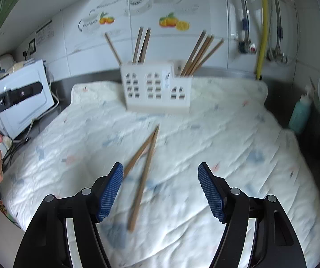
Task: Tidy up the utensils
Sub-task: 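Bring both open tools back down to the last two chopsticks, then close the right tool on a chopstick while the left tool grasps the other, then lift the right tool's chopstick toward the holder while the left tool lifts its own, then lower the right tool's chopstick into the holder and open while the left tool releases its own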
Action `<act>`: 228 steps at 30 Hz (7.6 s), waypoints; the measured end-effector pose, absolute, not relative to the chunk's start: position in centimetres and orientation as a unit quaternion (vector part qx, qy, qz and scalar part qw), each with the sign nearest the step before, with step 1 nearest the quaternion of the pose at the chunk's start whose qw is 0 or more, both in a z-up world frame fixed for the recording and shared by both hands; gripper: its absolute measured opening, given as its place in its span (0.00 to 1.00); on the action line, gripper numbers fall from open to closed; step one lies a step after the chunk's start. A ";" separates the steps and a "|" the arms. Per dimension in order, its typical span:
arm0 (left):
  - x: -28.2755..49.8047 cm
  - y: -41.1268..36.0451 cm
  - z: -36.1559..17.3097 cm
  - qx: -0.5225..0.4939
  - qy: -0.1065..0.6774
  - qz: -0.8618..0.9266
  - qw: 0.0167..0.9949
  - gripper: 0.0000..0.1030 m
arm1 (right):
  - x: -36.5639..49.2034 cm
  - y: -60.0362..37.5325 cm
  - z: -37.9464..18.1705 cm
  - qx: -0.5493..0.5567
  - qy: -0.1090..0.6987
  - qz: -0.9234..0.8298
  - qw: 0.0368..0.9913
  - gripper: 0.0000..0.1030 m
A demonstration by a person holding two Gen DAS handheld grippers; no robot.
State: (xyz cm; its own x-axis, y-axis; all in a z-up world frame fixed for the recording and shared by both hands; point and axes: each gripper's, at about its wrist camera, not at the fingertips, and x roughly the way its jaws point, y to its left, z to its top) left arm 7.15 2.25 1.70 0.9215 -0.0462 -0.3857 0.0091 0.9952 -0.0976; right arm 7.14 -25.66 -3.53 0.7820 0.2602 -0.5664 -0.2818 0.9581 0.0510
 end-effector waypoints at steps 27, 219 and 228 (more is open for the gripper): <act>4.9 4.7 -3.1 -0.044 0.245 0.044 0.967 0.95 | 8.7 -22.3 -9.4 0.010 0.372 0.164 0.914 0.36; 18.1 -4.1 16.8 0.018 0.085 -0.124 0.988 0.05 | 27.0 -26.0 16.3 -0.015 0.175 0.161 0.971 0.06; 22.4 -5.0 19.8 0.027 0.033 -0.090 0.995 0.05 | 29.4 -25.1 12.5 -0.033 0.212 0.168 0.962 0.06</act>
State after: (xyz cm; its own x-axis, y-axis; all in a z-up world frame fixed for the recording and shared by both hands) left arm 22.44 -5.02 19.77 0.9818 -0.1764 -0.0706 0.1800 0.9825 0.0477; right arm 29.36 -25.13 12.47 0.8538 0.3084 -0.4195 -0.3364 0.9417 0.0075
